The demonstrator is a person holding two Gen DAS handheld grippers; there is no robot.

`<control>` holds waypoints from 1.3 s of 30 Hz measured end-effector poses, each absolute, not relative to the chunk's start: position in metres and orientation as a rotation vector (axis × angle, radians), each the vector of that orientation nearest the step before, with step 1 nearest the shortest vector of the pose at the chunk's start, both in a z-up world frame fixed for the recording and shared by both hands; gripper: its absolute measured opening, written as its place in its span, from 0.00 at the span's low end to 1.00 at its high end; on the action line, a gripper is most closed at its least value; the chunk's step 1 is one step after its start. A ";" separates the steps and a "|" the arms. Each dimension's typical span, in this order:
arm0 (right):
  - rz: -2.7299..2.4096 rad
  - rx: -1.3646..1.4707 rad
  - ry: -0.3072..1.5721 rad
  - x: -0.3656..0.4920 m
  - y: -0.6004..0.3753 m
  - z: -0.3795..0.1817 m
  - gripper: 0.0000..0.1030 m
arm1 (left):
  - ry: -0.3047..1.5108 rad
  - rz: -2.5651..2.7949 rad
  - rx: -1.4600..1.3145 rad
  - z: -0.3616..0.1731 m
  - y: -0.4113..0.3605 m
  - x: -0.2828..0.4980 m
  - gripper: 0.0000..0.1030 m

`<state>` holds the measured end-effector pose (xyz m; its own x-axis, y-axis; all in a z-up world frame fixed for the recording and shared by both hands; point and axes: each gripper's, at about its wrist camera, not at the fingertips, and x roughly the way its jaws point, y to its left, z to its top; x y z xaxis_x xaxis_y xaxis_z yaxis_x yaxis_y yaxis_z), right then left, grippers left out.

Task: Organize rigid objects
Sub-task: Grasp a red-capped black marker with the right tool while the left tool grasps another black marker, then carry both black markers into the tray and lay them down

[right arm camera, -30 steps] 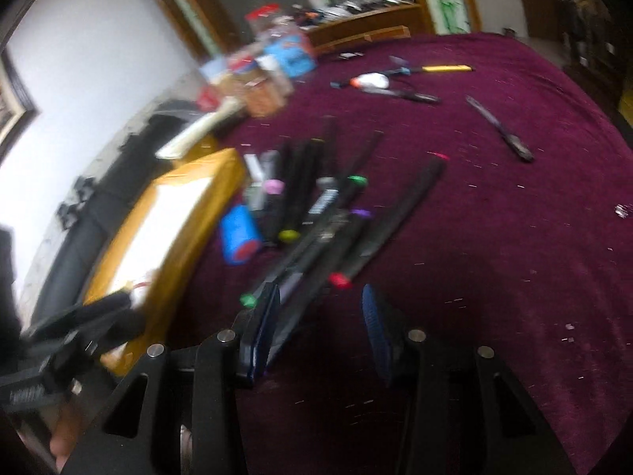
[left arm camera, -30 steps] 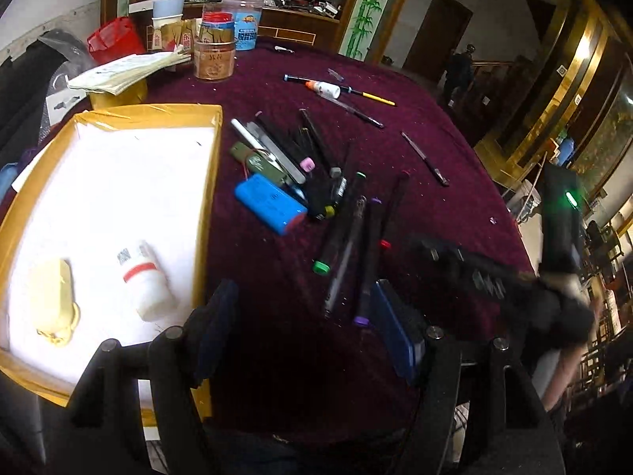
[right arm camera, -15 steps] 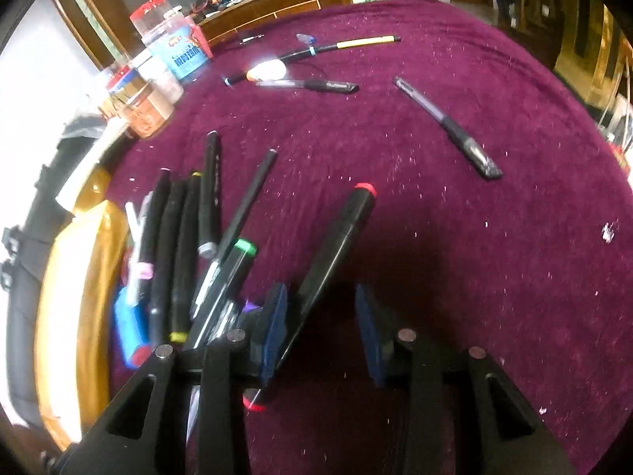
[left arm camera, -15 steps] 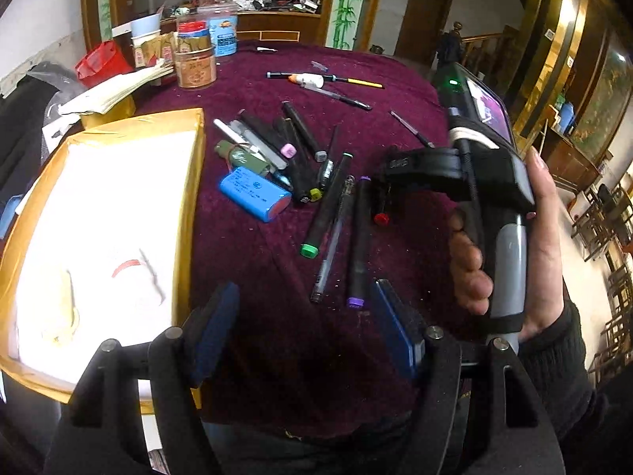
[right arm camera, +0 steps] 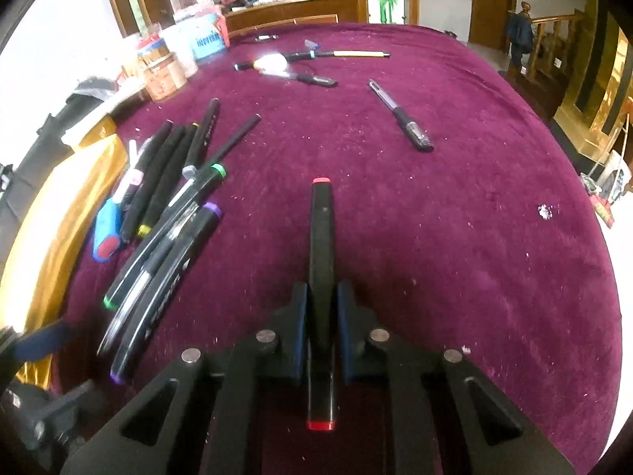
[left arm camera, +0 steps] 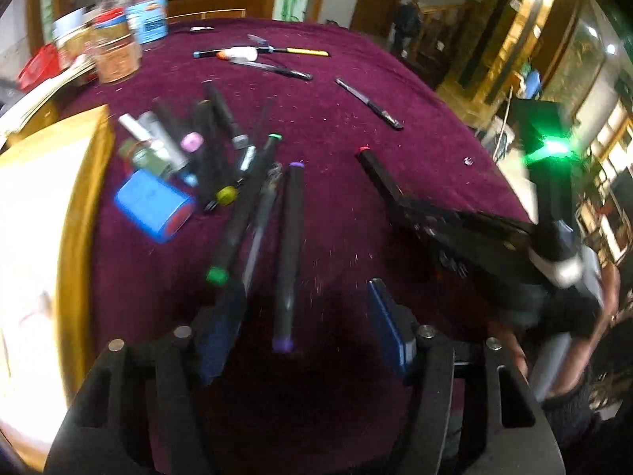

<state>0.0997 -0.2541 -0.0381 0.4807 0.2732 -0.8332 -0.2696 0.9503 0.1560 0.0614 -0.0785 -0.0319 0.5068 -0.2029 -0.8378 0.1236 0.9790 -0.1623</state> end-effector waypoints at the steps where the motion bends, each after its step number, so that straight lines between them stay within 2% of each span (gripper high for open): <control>1: 0.333 0.005 1.008 0.099 -0.255 -0.038 0.13 | 1.034 -0.199 -0.053 -0.038 -0.083 0.072 0.45; 2: 0.333 0.007 1.007 0.099 -0.255 -0.038 0.13 | 1.051 -0.184 -0.037 -0.043 -0.086 0.079 0.35; 4: 0.337 0.017 1.008 0.101 -0.256 -0.038 0.13 | 1.064 -0.150 0.006 -0.053 -0.091 0.087 0.30; 12: 0.342 0.043 1.008 0.101 -0.257 -0.039 0.13 | 1.071 -0.182 -0.004 -0.054 -0.102 0.096 0.29; 13: 0.339 0.039 1.008 0.100 -0.256 -0.038 0.13 | 1.068 -0.171 0.010 -0.054 -0.105 0.097 0.26; 14: 0.337 0.032 1.005 0.100 -0.256 -0.038 0.13 | 1.060 -0.153 0.025 -0.055 -0.106 0.096 0.12; 18: 0.344 0.035 1.003 0.097 -0.256 -0.037 0.13 | 1.044 -0.130 -0.044 -0.054 -0.095 0.091 0.11; 23: 0.385 0.051 0.968 0.090 -0.254 -0.031 0.12 | 0.949 -0.140 -0.162 -0.016 -0.068 0.053 0.11; 31: 0.710 0.128 0.847 0.048 -0.204 0.014 0.13 | 0.790 0.091 -0.396 0.039 0.059 -0.005 0.12; 35: 0.883 0.128 0.869 0.047 -0.150 0.025 0.13 | 0.819 0.240 -0.514 0.025 0.126 -0.006 0.12; 39: 0.962 0.084 0.936 0.062 -0.082 0.027 0.13 | 0.866 0.305 -0.507 0.001 0.153 0.003 0.12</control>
